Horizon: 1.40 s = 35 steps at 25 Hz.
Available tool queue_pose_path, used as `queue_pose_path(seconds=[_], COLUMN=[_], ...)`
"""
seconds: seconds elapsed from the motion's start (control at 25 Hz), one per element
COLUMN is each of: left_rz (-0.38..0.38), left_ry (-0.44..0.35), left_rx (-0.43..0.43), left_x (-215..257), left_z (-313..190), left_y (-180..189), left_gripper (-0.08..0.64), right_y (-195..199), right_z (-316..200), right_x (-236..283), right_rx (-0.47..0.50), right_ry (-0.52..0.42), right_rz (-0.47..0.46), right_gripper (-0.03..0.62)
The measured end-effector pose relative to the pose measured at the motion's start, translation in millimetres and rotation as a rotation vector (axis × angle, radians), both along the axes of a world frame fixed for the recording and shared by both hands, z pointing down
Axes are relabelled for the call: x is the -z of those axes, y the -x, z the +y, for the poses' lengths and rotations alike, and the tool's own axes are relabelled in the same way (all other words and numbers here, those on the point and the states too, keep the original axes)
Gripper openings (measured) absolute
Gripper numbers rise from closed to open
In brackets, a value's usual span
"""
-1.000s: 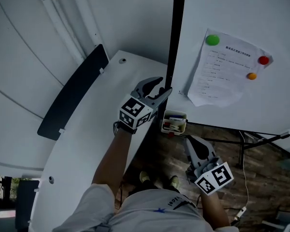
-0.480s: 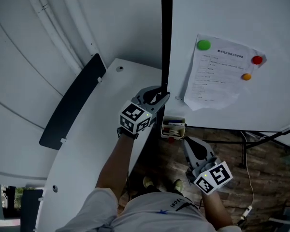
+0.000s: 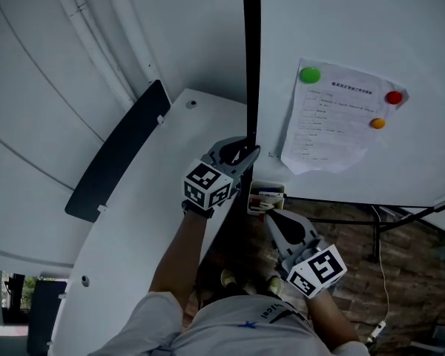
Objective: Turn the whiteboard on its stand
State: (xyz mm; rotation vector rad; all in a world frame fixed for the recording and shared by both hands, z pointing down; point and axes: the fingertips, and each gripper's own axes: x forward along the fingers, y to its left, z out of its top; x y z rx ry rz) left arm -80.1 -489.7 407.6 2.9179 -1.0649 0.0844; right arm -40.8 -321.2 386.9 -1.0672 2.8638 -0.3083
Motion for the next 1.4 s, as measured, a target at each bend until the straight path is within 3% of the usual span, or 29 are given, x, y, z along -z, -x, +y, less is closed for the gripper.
queue_pose_path(seconds=[0.64, 0.96, 1.4], left_rz=[0.018, 0.019, 0.07], left_ry=[-0.008, 0.008, 0.05], left_rx=[0.083, 0.043, -0.001], left_x=[0.5, -1.5, -1.3], left_z=[-12.6, -10.9, 6.6], left_y=[-2.2, -2.2, 5.3], left_gripper=[0.126, 0.126, 0.112], right_y=[-28.4, -22.4, 4.5], right_z=[-5.7, -17.2, -19.4], right_x=[-27.5, -11.9, -7.9], right_rx=[0.155, 0.1, -0.046], right_ry=[0.02, -0.02, 0.025], right_rz=[-0.047, -0.033, 0.004], right_gripper=[0.015, 0.015, 0.015])
